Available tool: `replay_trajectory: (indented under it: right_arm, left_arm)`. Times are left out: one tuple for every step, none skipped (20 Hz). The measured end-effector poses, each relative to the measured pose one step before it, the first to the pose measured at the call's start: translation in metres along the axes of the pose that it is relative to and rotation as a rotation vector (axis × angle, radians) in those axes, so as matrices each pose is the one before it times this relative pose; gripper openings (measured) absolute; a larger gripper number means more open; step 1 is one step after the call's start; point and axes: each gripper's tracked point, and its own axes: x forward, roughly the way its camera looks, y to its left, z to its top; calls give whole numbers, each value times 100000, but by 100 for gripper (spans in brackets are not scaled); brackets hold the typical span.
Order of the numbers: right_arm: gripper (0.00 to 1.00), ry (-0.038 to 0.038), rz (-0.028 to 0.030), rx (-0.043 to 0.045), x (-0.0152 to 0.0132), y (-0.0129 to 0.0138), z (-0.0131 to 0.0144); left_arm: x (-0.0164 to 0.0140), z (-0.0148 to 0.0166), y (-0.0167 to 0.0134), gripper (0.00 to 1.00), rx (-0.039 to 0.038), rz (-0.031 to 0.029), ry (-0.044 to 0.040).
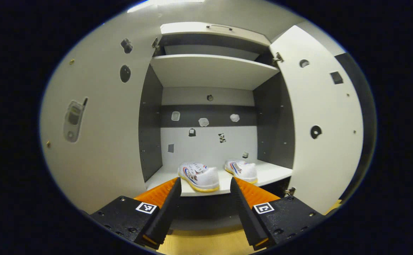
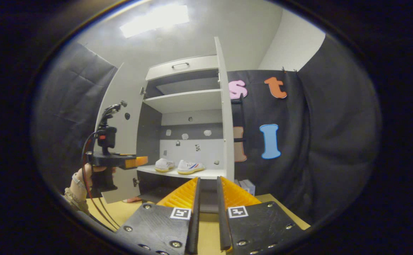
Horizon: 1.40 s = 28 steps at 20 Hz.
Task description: Grab one shoe with the right hand and put it into the shoe cabinet, grab the other shoe with the left hand and put it into the shoe cabinet; then close the right door with the right hand and the left door with the left hand.
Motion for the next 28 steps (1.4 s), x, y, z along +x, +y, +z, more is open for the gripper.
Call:
replay_trajectory:
  right_arm:
    - [23,-25,-2735,410,-445,-885,-277]
    - [24,398,-1492,813,-238,-579,-559]
    - [26,1149,-2612,1117,56,-890,-1019]
    - [35,1929,-2517,883,92,-1181,-1205]
    - [35,1979,-2270,880,280,-1046,-1112]
    - [29,1849,-2171,1483,440,-1167,-1108]
    - [30,2184,-1934,2166,565,-953,-1025]
    - [39,2250,-168,2514,672,-640,-1255]
    - [54,3188,-1029,2655,955,-563,-1200]
    - [69,2568,-505,2914,830,-761,-1150]
    - [79,1306,397,3151,746,-235,-624]
    - [72,850,280,2881,916,-68,-620]
    - [72,754,212,2132,617,-213,-582]
    - [79,680,340,1263,472,-95,-597]
    - [79,329,614,746,365,176,-476]
    - [79,79,-535,-2,151,59,-393]
    - [79,-843,-407,-982,226,-96,42]
    - [79,-1133,-360,-948,-85,119,143]
    - [79,-145,-217,-1750,40,129,-15]
    - [79,-956,-161,-2009,-162,220,52]
    - [79,-497,-166,-3121,-52,316,177]
    - [79,-830,-127,-3578,-29,272,59]
    - [78,-664,102,-3945,-26,387,197]
    - [78,-271,326,-3470,-76,482,68]
    - [78,-80,921,-2735,-57,674,62]
    - [78,107,1620,-2328,-88,859,86]
    - [79,179,2029,-1328,111,982,6]
    - [79,506,2297,-449,182,1060,-118]
  left_arm:
    - [-1354,-603,-902,84,-196,-1813,-642]
    - [-1450,-866,-936,83,-299,-2195,924]
    - [-1385,-819,-914,84,-292,-2294,579]
    - [-1216,-581,-509,83,-943,-877,69]
    - [-1153,-259,-354,83,-831,-670,-665]
    - [-873,-146,-49,82,-357,552,-619]
    - [-1145,-23,267,82,355,860,-831]
    - [-750,236,263,82,420,841,-853]
    - [-950,176,401,82,173,1574,-666]
    - [-929,276,857,82,139,2461,-1058]
    - [-734,322,693,82,414,1924,-1040]
    - [-995,303,797,82,480,2478,-907]
    - [-767,95,824,82,512,2276,-245]
    - [-783,47,737,82,989,1765,-83]
    - [-567,119,860,82,1342,2028,-231]
    - [-606,148,963,84,1378,2525,-445]
    - [-380,24,1175,84,1305,3086,-206]
    - [-311,-77,1275,84,1090,3381,-37]
    - [-158,-215,1257,84,628,3244,622]
    - [-190,-195,1149,82,100,2945,398]
    - [-474,-313,810,82,-423,2186,42]
    - [-257,-186,742,82,-441,1880,401]
    - [-9,-240,927,84,-512,1838,-104]
    - [-98,-124,782,82,-195,1933,-23]
    - [-150,-184,926,82,154,2179,75]
    - [-122,-137,882,84,333,2269,-34]
    - [-10,-53,749,84,430,1971,48]
    - [88,-190,675,84,496,1679,454]
